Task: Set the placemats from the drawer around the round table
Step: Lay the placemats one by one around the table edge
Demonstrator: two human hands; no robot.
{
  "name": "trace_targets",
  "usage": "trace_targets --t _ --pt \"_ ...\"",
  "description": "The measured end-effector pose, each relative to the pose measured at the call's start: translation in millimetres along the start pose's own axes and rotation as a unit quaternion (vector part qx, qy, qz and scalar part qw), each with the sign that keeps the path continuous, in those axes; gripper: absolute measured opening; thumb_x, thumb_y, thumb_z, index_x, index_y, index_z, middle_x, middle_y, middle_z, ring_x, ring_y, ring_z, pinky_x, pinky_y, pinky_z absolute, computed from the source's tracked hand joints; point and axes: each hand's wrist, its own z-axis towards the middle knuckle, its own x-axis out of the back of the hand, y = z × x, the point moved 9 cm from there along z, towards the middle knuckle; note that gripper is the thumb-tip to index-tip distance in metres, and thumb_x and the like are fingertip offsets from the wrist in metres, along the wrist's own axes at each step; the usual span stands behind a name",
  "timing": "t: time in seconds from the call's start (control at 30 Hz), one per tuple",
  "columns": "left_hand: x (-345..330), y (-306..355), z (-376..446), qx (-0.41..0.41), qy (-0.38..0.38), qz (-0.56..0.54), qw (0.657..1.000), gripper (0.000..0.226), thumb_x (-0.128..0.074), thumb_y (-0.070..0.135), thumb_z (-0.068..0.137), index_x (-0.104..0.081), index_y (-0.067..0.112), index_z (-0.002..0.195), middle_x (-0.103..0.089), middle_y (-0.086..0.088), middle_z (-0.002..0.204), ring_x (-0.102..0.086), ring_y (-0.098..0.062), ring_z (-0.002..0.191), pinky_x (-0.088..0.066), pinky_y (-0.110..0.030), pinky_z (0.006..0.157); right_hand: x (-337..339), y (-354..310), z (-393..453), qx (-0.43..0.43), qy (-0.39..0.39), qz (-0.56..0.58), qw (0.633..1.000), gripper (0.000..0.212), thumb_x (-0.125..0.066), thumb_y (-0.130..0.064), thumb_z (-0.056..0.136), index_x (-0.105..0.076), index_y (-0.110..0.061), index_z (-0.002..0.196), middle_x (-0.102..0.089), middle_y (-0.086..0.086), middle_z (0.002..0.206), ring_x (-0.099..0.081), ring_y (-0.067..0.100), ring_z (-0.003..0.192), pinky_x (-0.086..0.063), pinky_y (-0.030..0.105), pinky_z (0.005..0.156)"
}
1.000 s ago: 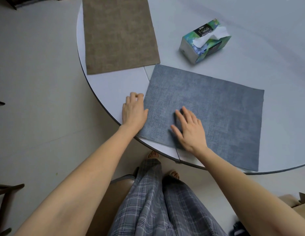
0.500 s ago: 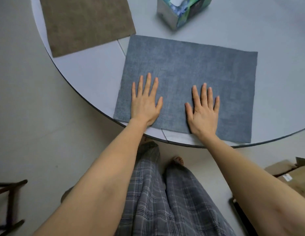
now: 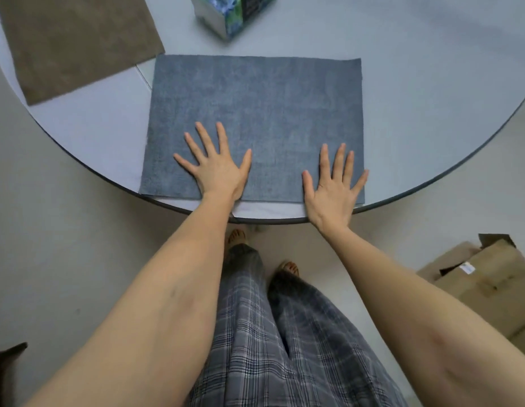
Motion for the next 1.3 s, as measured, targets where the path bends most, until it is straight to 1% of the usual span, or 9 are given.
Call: trace_targets --t 0.13,0.23,0.4,0.5,0.67,0.77,0.9,1.13,1.3 --pt "4.8 68.8 -13.0 -0.151 0.001 0.035 0.988 0.065 -0.023 0.051 0.099 -0.005 0.021 0.155 0.006 -0.009 0.162 0.009 -0.034 0.148 0.005 -0.068 0.11 0.2 0.8 -3.9 -0.013 -0.006 0.016 1.0 0.064 -0.02 -0.056 0.097 0.0 -0.032 0.152 0.008 0.002 0.161 0.009 0.021 0.148 0.013 0.058 0.113" --pt "-9.6 113.5 -33.0 -0.232 -0.014 0.017 0.973 0.067 -0.02 0.056 0.099 0.001 0.024 0.154 0.009 -0.005 0.162 0.011 -0.028 0.148 0.007 -0.065 0.113 3.3 9.1 -9.1 0.03 -0.002 0.031 0.999 0.066 -0.022 -0.054 0.098 -0.003 -0.025 0.153 0.003 0.004 0.161 0.006 0.021 0.148 0.011 0.046 0.117" --pt "-17.8 109.3 -34.3 -0.218 -0.019 0.02 0.976 0.074 -0.017 0.063 0.095 0.006 0.024 0.154 0.013 -0.005 0.161 0.014 -0.03 0.147 0.007 -0.065 0.113 9.0 61.6 -40.4 -0.003 -0.008 0.078 0.997 0.068 -0.019 -0.048 0.099 -0.003 -0.009 0.153 0.001 0.008 0.161 0.005 0.017 0.148 0.002 0.037 0.121" --pt "-17.1 113.1 -35.0 -0.221 -0.018 0.023 0.975 0.074 -0.016 0.063 0.095 0.006 0.024 0.154 0.013 -0.005 0.161 0.014 -0.03 0.147 0.006 -0.065 0.113 36.9 46.1 -16.4 0.014 0.039 0.074 0.996 0.067 -0.017 -0.044 0.099 -0.007 -0.005 0.152 -0.003 0.011 0.16 0.001 0.02 0.149 0.002 0.035 0.121" --pt "-19.0 112.0 -33.1 -0.22 -0.017 0.023 0.975 0.071 -0.017 0.059 0.097 0.007 0.024 0.154 0.013 -0.004 0.161 0.014 -0.029 0.148 0.008 -0.063 0.113 19.0 -2.6 20.1 0.13 -0.004 0.05 0.99 0.065 -0.025 -0.043 0.1 -0.011 -0.005 0.152 -0.007 0.011 0.16 -0.004 0.022 0.149 0.002 0.033 0.12" --pt "-19.6 114.2 -32.0 -0.221 -0.014 0.025 0.975 0.07 -0.017 0.057 0.097 0.008 0.024 0.153 0.014 -0.004 0.161 0.015 -0.028 0.148 0.009 -0.063 0.113 6.0 24.9 -4.7 0.13 -0.003 0.027 0.991 0.065 -0.018 -0.045 0.099 -0.013 -0.006 0.152 -0.01 0.009 0.16 -0.006 0.018 0.148 -0.001 0.032 0.121" --pt "-16.4 115.9 -34.8 -0.218 -0.034 0.026 0.975 0.07 -0.017 0.057 0.098 0.009 0.022 0.153 0.016 -0.005 0.161 0.016 -0.03 0.147 0.01 -0.063 0.113 13.6 54.8 -32.0 0.154 -0.022 0.031 0.987 0.07 -0.011 -0.051 0.098 -0.006 -0.006 0.152 -0.002 0.01 0.16 0.006 0.015 0.147 0.009 0.027 0.119" --pt "-15.1 118.7 -34.4 -0.215 -0.048 0.042 0.974 0.072 -0.018 0.058 0.097 0.01 0.021 0.153 0.017 -0.006 0.16 0.016 -0.031 0.147 0.008 -0.064 0.113 34.8 -8.1 43.7 0.205 -0.016 0.033 0.978 0.072 -0.011 -0.05 0.096 -0.01 -0.005 0.152 -0.007 0.012 0.16 -0.004 0.021 0.149 0.001 0.033 0.121" --pt "-14.0 117.4 -36.3 -0.212 -0.076 0.043 0.973 0.071 -0.017 0.058 0.098 0.009 0.022 0.153 0.016 -0.005 0.161 0.016 -0.031 0.147 0.008 -0.064 0.113 7.7 46.1 -11.6 0.186 -0.04 0.021 0.982 0.069 -0.018 -0.048 0.099 -0.007 -0.006 0.152 -0.005 0.01 0.16 0.0 0.019 0.148 0.002 0.031 0.121"
